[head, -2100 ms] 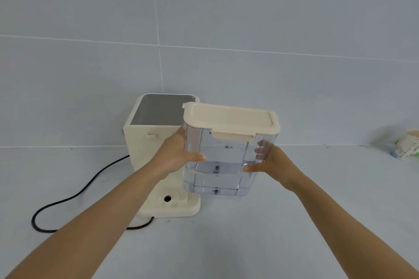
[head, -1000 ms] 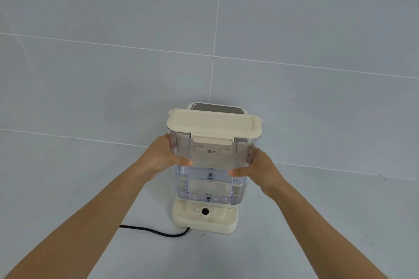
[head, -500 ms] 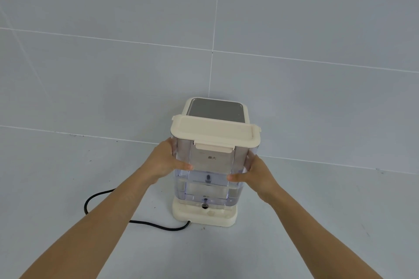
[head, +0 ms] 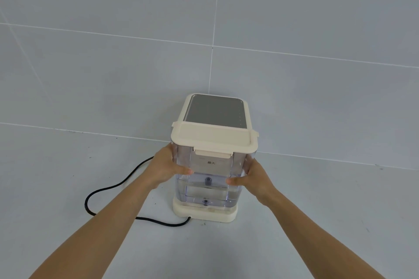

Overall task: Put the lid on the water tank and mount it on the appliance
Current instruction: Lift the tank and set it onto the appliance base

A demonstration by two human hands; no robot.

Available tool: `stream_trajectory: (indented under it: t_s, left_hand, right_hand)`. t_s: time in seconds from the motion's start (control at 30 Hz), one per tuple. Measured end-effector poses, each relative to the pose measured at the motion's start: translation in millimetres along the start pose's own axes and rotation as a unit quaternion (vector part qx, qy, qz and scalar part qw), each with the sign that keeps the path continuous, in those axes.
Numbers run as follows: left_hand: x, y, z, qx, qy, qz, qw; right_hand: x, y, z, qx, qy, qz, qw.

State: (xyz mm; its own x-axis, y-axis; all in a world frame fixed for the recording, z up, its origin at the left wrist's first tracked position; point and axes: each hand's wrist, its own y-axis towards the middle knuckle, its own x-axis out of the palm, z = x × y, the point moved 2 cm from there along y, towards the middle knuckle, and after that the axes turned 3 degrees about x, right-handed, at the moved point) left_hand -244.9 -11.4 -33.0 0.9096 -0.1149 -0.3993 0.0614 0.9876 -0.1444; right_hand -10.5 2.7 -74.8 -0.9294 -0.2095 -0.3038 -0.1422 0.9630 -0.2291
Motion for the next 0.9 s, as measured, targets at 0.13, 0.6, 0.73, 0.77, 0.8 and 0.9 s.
stream_trajectory:
  t_s: [0.13,0.6,0.73,0.77,0.8,0.9]
  left_hand:
    - [2.9,3.2,-7.5,0.016,-0.012,-0.003,1.0]
    - [3.7,11.1,-23.3,0.03,0.057,-0.016,0.998]
    - [5.0,12.0,-27.2,0.024,0.061,-0.018,0.998]
    - [5.3,12.4,-28.0,0.025,0.061,-0.02,0.998]
    - [5.4,12.6,-28.5,0.026,0.059,-0.021,0.998]
    - [4.9,13.5,-30.4,0.016,0.054,-0.02,0.998]
  right_hand:
    - [1.5,0.3,3.5,-0.008,-0.011,-0.002,1.0]
    - [2.1,0.3,9.5,-0.009,-0.048,-0.005,0.999]
    - [3.6,-1.0,9.8,-0.01,-0.054,-0.002,0.999]
    - [3.6,-1.2,9.8,-0.01,-0.053,-0.002,0.999]
    - [3.6,-1.4,9.7,-0.009,-0.052,-0.001,0.999]
    - [3.8,-2.6,9.4,-0.002,-0.051,-0.002,0.999]
